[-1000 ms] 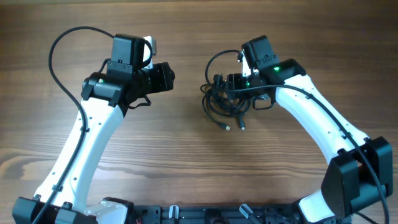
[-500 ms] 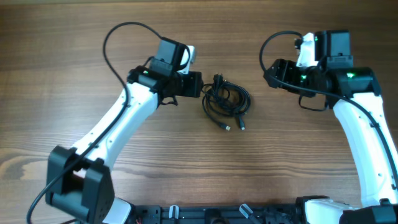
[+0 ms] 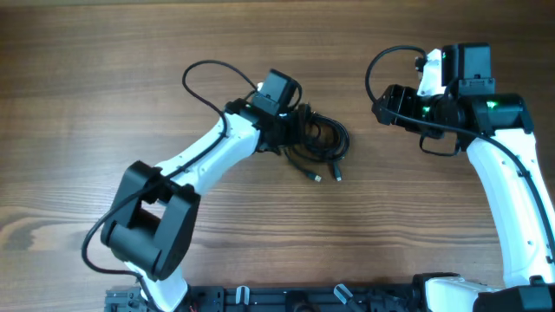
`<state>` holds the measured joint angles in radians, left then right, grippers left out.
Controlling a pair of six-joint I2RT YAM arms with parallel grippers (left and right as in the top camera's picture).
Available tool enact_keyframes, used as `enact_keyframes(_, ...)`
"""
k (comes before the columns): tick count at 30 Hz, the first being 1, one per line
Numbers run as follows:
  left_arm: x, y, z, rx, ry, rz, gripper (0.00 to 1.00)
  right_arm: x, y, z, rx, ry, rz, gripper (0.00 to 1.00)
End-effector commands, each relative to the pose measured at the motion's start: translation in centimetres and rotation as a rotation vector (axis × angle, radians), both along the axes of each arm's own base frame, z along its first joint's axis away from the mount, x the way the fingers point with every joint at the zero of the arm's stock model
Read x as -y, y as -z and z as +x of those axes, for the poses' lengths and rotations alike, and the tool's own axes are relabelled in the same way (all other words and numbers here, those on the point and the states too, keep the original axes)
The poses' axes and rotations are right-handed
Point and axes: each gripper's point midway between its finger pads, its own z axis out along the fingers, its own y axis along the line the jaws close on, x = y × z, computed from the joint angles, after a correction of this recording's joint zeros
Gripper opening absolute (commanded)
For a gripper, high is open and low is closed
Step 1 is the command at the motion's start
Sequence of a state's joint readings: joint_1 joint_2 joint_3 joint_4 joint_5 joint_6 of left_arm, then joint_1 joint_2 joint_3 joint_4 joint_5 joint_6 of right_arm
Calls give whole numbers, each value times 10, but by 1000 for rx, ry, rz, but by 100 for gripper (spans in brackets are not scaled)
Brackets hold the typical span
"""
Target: Untangle cables
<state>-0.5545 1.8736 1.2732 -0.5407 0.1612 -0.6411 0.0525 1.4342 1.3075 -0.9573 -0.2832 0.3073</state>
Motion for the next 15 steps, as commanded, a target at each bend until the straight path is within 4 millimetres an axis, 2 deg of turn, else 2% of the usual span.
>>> enact_keyframes(1,-12,11,9,-22,-194,36,56,5,1,1,8,-3,-30,80)
enact_keyframes(4,-14,14,13,-20,-238,40,57,4,1,1,6,-2,-29,80)
enact_keyframes(15,5,42,30,18,-224,10,49,4,1,1,5,-1,-28,80)
